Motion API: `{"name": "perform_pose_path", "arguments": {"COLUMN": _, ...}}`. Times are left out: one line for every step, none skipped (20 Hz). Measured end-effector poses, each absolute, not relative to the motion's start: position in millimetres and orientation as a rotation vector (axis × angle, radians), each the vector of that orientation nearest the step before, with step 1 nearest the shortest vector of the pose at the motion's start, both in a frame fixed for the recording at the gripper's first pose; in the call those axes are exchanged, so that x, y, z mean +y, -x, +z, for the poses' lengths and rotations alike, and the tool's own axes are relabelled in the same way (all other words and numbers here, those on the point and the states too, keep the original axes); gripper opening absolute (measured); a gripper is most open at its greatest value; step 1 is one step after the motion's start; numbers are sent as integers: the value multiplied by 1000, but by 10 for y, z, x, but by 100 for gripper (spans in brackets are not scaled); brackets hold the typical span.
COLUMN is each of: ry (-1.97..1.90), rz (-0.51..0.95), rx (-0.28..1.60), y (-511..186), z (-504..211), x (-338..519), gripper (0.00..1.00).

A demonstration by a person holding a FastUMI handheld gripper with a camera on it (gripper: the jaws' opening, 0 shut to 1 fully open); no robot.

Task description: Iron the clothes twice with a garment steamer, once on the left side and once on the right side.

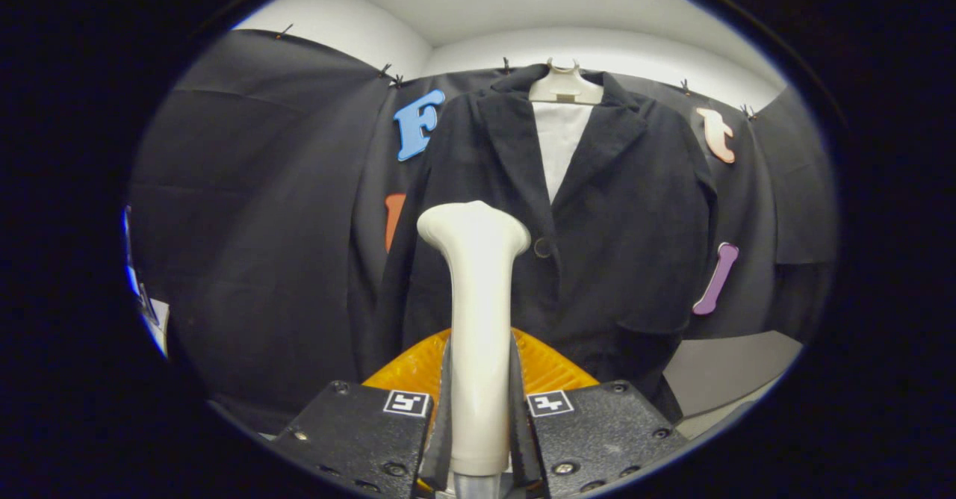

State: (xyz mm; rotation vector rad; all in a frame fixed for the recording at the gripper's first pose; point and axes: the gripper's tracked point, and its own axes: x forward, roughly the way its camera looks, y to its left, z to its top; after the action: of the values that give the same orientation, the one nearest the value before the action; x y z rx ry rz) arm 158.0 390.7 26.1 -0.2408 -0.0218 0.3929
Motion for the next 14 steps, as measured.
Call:
{"name": "perform_pose_path", "arguments": {"ry": 244, "rz": 391, "rx": 4, "y": -1572, "z": 157, "x": 3876, "gripper": 34}}
{"name": "perform_pose_path", "arguments": {"ry": 247, "rz": 389, "rx": 27, "y": -1564, "z": 51, "x": 3846, "gripper": 34}}
{"name": "perform_pose_path", "arguments": {"ry": 250, "rz": 389, "rx": 49, "y": -1556, "z": -39, "x": 3831, "gripper": 34}}
{"name": "perform_pose_path", "arguments": {"ry": 256, "rz": 389, "rx": 68, "y": -1540, "z": -141, "x": 3800, "gripper": 34}}
{"name": "perform_pose_path", "arguments": {"ry": 265, "rz": 389, "rx": 86, "y": -1524, "z": -229, "x": 3772, "gripper": 34}}
{"name": "perform_pose_path", "arguments": {"ry": 274, "rz": 389, "rx": 104, "y": -1502, "z": -334, "x": 3748, "gripper": 34}}
{"name": "perform_pose_path", "arguments": {"ry": 282, "rz": 388, "rx": 118, "y": -1499, "z": -405, "x": 3742, "gripper": 34}}
{"name": "perform_pose_path", "arguments": {"ry": 288, "rz": 390, "rx": 133, "y": -1500, "z": -493, "x": 3743, "gripper": 34}}
{"name": "perform_pose_path", "arguments": {"ry": 293, "rz": 392, "rx": 151, "y": -1490, "z": -575, "x": 3738, "gripper": 34}}
{"name": "perform_pose_path", "arguments": {"ry": 302, "rz": 392, "rx": 160, "y": -1462, "z": -653, "x": 3718, "gripper": 34}}
{"name": "perform_pose_path", "arguments": {"ry": 312, "rz": 392, "rx": 168, "y": -1439, "z": -722, "x": 3694, "gripper": 34}}
{"name": "perform_pose_path", "arguments": {"ry": 321, "rz": 393, "rx": 182, "y": -1418, "z": -799, "x": 3677, "gripper": 34}}
{"name": "perform_pose_path", "arguments": {"ry": 323, "rz": 396, "rx": 206, "y": -1408, "z": -895, "x": 3661, "gripper": 34}}
{"name": "perform_pose_path", "arguments": {"ry": 326, "rz": 396, "rx": 233, "y": -1400, "z": -1001, "x": 3640, "gripper": 34}}
